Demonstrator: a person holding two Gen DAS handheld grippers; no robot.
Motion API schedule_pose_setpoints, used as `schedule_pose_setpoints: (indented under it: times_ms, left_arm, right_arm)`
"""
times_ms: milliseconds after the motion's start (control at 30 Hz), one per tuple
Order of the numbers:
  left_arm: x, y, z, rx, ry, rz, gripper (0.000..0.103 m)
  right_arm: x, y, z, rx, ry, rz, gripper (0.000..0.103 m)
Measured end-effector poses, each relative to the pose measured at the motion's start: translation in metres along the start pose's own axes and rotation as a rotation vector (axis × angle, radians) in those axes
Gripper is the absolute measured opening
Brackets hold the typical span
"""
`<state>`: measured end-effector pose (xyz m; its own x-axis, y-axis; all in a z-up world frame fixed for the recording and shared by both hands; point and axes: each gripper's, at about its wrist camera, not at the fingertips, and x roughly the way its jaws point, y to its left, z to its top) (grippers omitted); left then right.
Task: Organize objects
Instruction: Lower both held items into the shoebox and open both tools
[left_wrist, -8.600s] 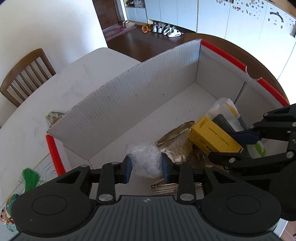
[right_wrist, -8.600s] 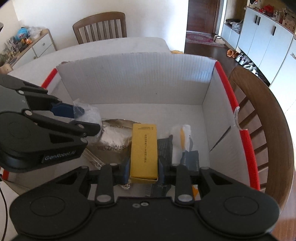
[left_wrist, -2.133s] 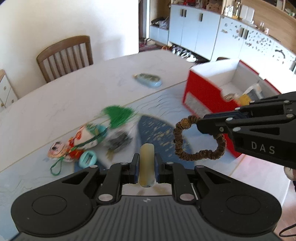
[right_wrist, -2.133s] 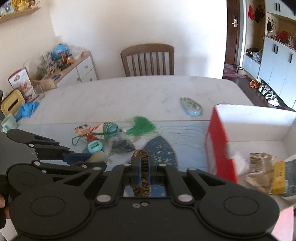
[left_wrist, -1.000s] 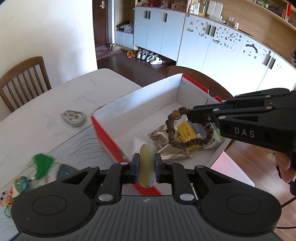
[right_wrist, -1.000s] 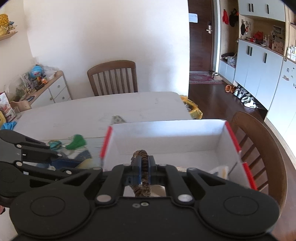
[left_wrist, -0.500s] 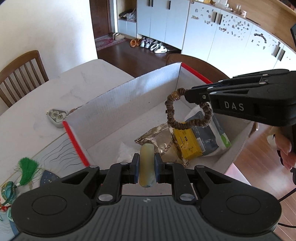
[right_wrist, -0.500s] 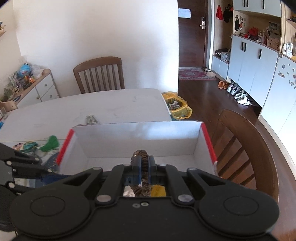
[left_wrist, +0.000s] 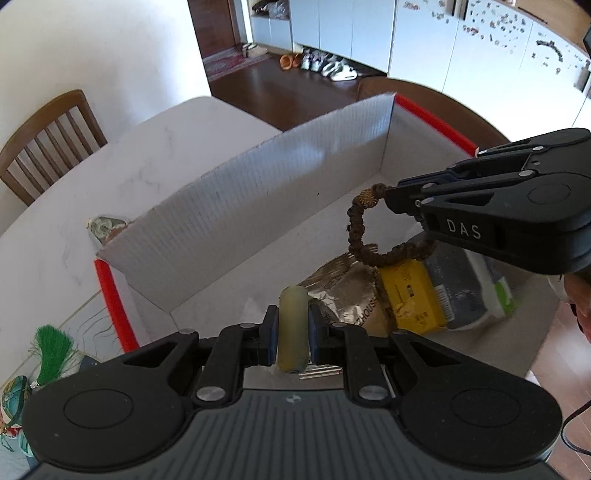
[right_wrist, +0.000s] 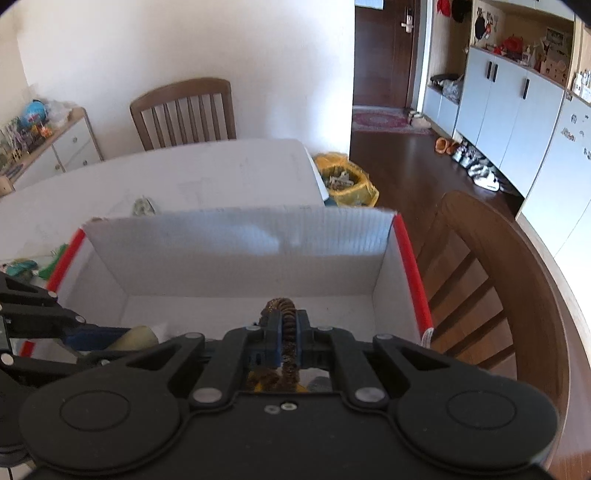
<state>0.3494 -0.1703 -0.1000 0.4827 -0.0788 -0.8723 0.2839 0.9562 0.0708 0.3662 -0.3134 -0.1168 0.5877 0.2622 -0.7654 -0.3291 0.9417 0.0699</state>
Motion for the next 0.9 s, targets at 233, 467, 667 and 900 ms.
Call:
schedule_pose_setpoints:
  times_ms: [233,467,667,900]
  left_arm:
    - [0.016,-0.002,0.003,0.004,0.03,0.008,0.016]
    - [0.02,-0.001,0.007,0.002,0.034,0.008,0.016]
    - [0.019,-0.003,0.007,0.011,0.022,0.0,0.016]
    - [0.012,-0.002,0.001,0.002,0.007,-0.013,0.022]
  right_arm:
    - [0.015,-0.003,-0.006,-0.016,0.058,-0.024,0.006]
    - [0.014,-0.005,-0.004,-0.012,0.077,-0.013,0.017]
    - [0.006,-0.009,-0.006,0.013,0.079,0.008,0.022]
    - [-0.005,-0.014,-0.009,0.04,0.069,0.022,0.033]
